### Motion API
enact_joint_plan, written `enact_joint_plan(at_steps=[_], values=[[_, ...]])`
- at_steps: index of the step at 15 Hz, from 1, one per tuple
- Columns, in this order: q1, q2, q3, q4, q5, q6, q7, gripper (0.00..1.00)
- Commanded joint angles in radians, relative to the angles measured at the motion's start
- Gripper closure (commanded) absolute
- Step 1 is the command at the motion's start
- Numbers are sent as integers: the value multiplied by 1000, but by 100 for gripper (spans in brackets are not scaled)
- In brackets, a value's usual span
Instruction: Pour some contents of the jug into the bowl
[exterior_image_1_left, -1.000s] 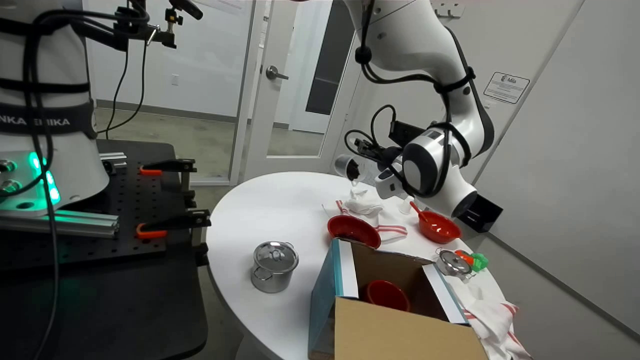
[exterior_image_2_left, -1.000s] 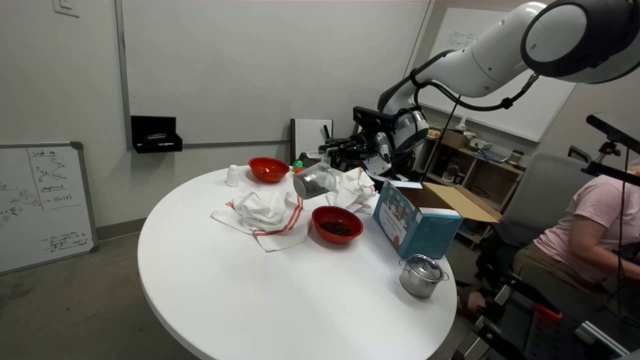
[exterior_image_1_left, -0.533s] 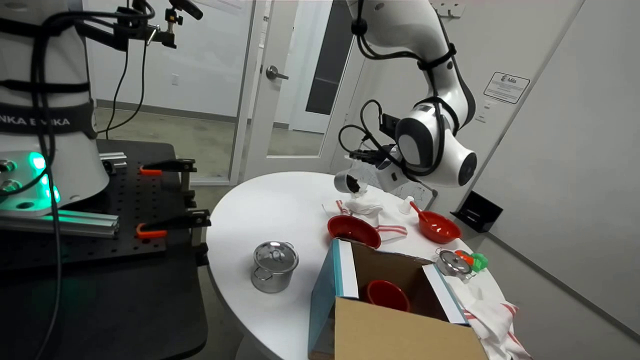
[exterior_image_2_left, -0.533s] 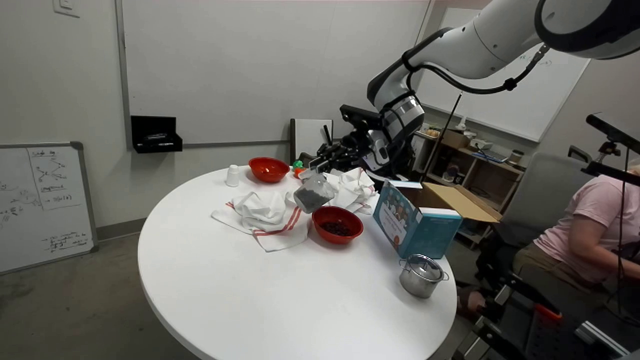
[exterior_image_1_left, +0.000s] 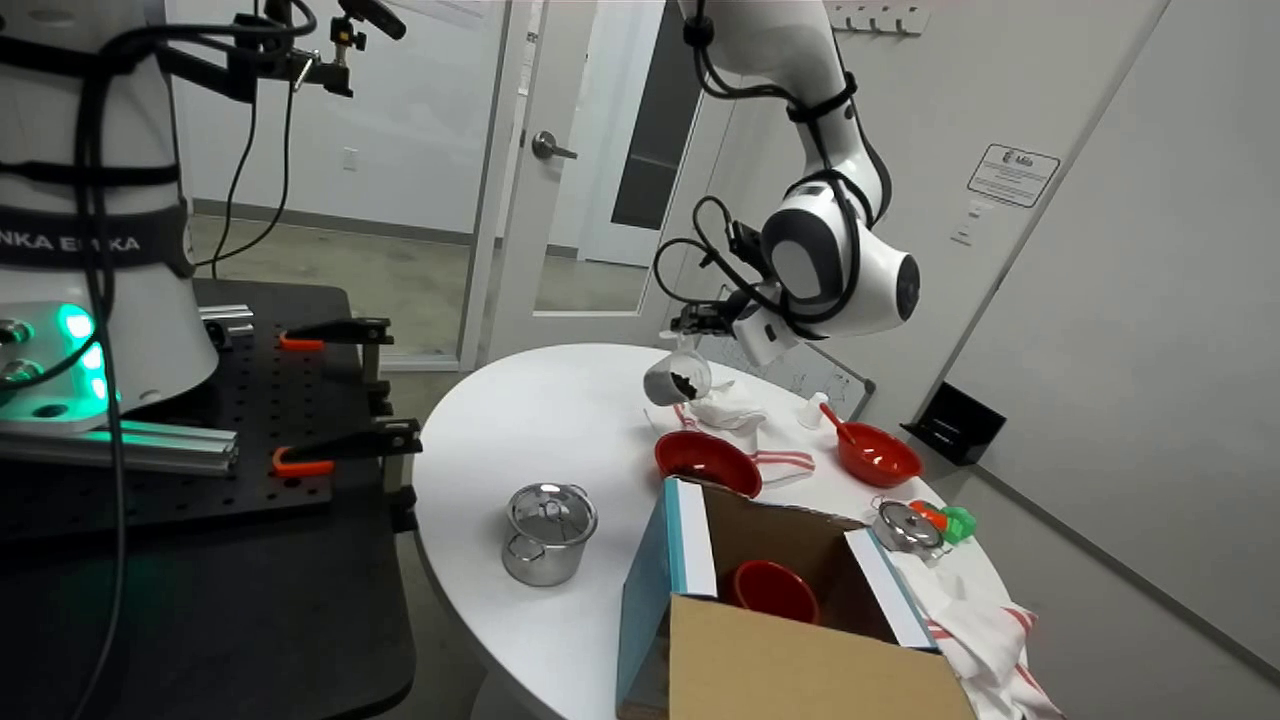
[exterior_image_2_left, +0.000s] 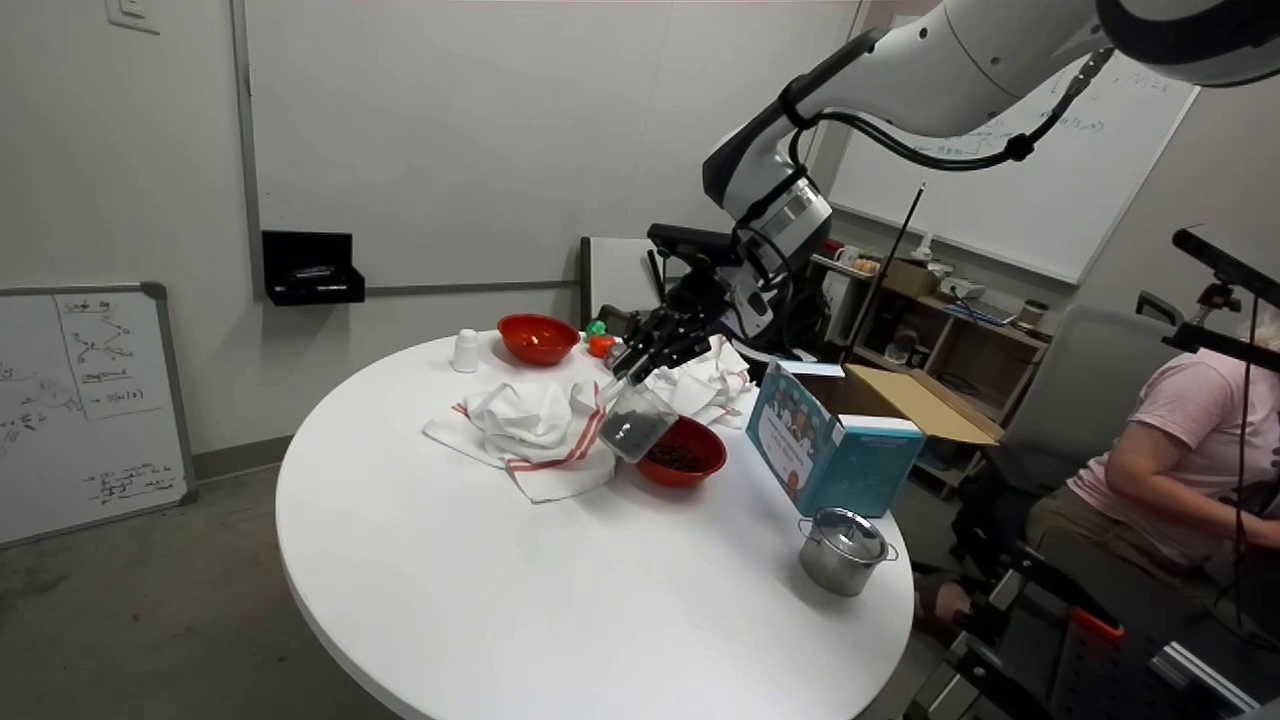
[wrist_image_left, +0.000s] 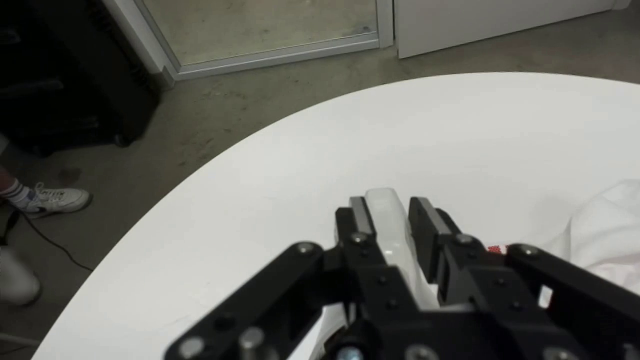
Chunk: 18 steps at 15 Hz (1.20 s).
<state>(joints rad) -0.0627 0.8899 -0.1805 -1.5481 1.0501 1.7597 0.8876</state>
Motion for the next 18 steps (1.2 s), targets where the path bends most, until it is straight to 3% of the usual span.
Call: enact_joint_plan(at_steps=[1,5,11,18], values=[[39,-44,17,-54,-66,53,42,94],[88,-62,26,-87,-130,118,68,94],[206,-75,8,-140,-327,368,240,94],[227,-77,45,-153,-579,402,445,94]])
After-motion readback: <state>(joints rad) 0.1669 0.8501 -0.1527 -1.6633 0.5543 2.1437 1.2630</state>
